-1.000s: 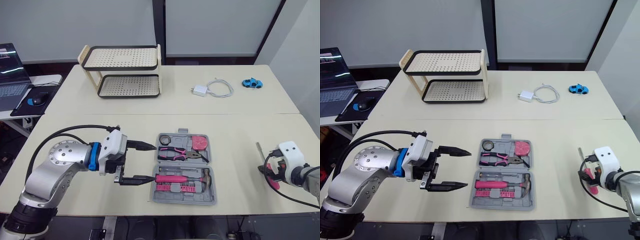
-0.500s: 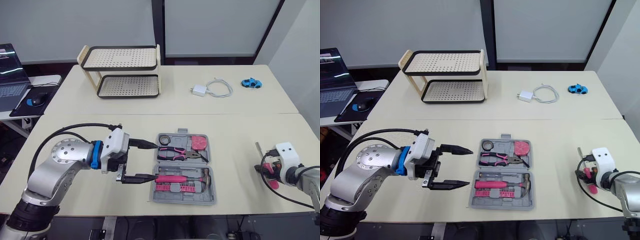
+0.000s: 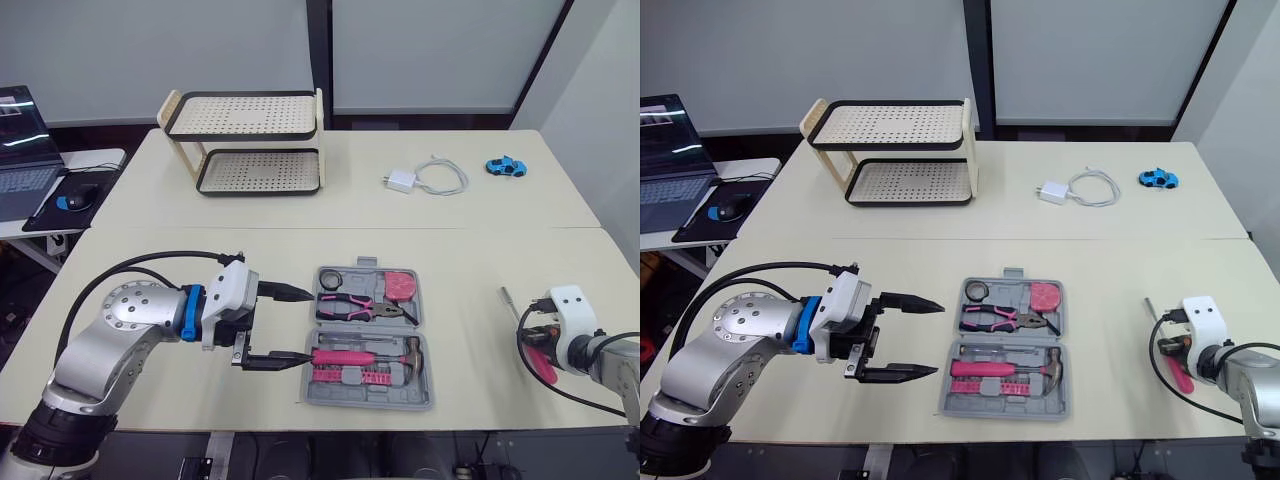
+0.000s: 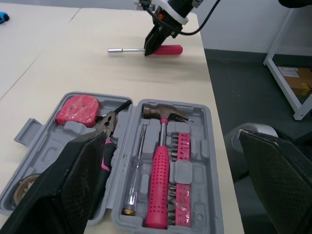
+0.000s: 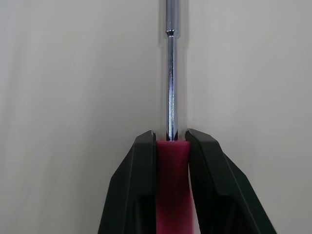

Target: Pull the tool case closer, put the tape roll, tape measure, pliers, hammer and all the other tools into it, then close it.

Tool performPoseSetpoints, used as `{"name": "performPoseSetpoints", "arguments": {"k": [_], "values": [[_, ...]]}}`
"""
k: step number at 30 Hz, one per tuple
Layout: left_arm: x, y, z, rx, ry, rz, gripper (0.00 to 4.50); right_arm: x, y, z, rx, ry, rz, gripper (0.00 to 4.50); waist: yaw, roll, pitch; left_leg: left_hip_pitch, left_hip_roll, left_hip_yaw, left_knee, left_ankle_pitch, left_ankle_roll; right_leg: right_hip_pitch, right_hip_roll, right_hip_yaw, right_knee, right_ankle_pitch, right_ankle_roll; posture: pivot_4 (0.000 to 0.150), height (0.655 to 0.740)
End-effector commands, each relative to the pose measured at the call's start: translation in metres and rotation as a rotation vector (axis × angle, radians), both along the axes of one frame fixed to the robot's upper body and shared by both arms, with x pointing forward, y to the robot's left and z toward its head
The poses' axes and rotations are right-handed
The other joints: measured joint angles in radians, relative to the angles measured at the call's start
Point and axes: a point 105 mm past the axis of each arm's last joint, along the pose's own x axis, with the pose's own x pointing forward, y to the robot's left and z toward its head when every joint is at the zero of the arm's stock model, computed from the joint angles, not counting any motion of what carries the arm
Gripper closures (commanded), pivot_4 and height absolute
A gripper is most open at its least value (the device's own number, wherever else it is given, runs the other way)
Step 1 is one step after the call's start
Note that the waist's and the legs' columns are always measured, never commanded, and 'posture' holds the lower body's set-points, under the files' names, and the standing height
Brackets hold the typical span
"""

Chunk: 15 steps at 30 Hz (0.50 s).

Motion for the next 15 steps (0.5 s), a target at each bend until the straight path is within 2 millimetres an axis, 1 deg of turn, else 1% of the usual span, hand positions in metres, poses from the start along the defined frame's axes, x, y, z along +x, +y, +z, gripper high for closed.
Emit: {"name": "performPoseSetpoints", "arguments": {"k": [1,3,5,9,11,15], "values": [[-0.002,0.006,0.004,0.027,-0.035,0.003,0.0,-0.002,0.027,0.027,0.036,-0.086,0.032,3.91,-0.002,0.0,0.0,0.0,0.0,0.0,0.0,0.0,0.0,0.0,0.0,0.0,0.0,0.0,0.0,0.15,0.74],[-0.003,0.01,0.002,0.041,-0.028,0.005,0.0,-0.005,0.046,0.031,0.068,-0.107,0.026,3.91,-0.002,0.001,0.0,0.0,0.0,-0.001,-0.001,0.0,0.0,-0.001,0.001,0.0,0.0,0.0,0.0,0.15,0.74],[-0.003,0.012,0.001,0.049,-0.023,0.006,0.0,-0.006,0.059,0.032,0.1,-0.119,0.003,3.91,-0.002,0.001,0.0,0.0,0.0,-0.002,-0.001,0.0,0.0,-0.001,0.001,0.0,0.0,0.0,0.0,0.15,0.74],[-0.006,0.014,-0.001,0.064,-0.022,-0.003,0.0,-0.007,0.087,0.024,0.148,-0.12,-0.05,3.91,-0.002,0.001,0.0,-0.001,0.0,-0.002,-0.001,0.0,0.0,-0.002,0.001,0.001,0.001,0.0,0.0,0.15,0.74],[-0.006,0.014,-0.002,0.066,-0.022,-0.005,0.0,-0.008,0.093,0.018,0.154,-0.112,-0.076,3.91,0.0,0.002,0.0,-0.001,0.0,-0.002,-0.001,0.0,0.0,-0.003,0.001,0.001,0.001,0.0,0.0,0.15,0.74],[-0.007,0.014,-0.002,0.07,-0.024,-0.005,0.0,-0.011,0.095,0.004,0.144,-0.095,-0.134,3.91,0.0,0.002,0.0,-0.001,0.0,-0.002,-0.001,0.0,0.0,-0.004,0.0,0.001,0.0,0.0,0.0,0.15,0.74]]}}
